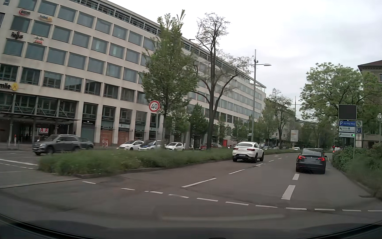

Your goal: Follow the waypoints while adhering to traffic rules and regulations

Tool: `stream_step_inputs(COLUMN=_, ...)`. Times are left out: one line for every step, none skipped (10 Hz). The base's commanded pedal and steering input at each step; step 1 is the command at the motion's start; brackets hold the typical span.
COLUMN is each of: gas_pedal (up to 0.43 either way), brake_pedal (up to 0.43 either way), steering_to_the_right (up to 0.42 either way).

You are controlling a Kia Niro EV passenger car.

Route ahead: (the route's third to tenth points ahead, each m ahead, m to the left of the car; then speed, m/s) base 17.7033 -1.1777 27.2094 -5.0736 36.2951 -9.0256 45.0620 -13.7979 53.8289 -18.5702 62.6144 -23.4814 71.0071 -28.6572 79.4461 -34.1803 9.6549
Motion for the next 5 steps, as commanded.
stream_step_inputs(gas_pedal=0.197, brake_pedal=0.000, steering_to_the_right=0.151)
stream_step_inputs(gas_pedal=0.209, brake_pedal=0.000, steering_to_the_right=0.147)
stream_step_inputs(gas_pedal=0.220, brake_pedal=0.000, steering_to_the_right=0.143)
stream_step_inputs(gas_pedal=0.220, brake_pedal=0.000, steering_to_the_right=0.142)
stream_step_inputs(gas_pedal=0.220, brake_pedal=0.000, steering_to_the_right=0.142)
